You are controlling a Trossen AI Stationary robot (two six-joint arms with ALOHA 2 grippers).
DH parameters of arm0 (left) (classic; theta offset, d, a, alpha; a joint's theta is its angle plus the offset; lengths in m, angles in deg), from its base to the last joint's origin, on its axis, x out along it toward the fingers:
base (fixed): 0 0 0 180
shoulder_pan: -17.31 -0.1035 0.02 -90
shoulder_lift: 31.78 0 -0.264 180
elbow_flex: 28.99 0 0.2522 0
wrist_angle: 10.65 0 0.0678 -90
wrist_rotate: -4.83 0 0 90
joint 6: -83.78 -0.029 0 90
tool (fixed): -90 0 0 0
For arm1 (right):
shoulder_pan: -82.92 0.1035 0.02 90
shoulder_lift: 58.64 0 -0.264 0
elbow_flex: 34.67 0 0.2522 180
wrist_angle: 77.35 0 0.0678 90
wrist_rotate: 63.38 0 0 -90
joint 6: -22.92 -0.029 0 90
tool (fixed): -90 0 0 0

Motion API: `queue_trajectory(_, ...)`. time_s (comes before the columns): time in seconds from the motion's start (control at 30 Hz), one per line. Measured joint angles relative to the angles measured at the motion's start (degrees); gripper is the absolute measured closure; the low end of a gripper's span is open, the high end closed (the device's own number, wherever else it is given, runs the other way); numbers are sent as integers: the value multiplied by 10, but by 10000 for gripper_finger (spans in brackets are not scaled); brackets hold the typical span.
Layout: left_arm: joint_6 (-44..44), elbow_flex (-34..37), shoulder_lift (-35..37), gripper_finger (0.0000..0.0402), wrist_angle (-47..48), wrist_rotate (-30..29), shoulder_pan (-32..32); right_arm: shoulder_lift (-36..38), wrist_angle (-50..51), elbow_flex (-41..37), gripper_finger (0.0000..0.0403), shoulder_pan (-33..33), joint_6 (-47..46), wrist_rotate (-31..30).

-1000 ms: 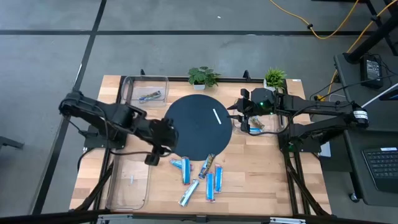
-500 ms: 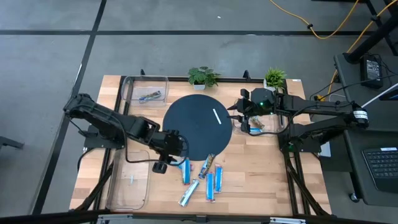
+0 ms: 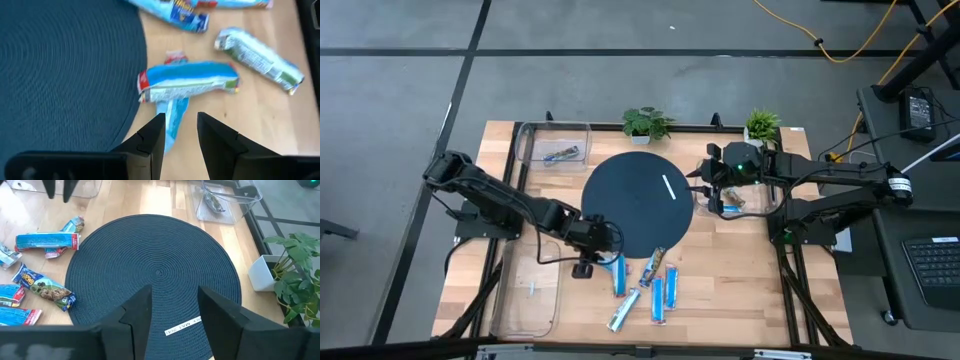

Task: Pick and place Granola Bars by type
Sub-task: Put the red granola bar into the bottom transparent bin

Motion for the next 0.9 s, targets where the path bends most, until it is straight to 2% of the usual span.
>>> queue_trajectory(0.2,14,30,0,280,-1,4,0,0,1,0,240,0,0,0)
queue_trajectory(0.43,46,65,0,204,-14,14,0,0,1,0,240,0,0,0)
queue_trajectory(0.6,52,84,-6,160,-32,-7,2,0,1,0,240,0,0,0)
queue_trajectory(0.77,37,85,-30,148,-44,-18,2,0,1,0,240,0,0,0)
queue_trajectory(0.9,34,85,-62,150,-79,-2,2,0,1,0,240,0,-2,0)
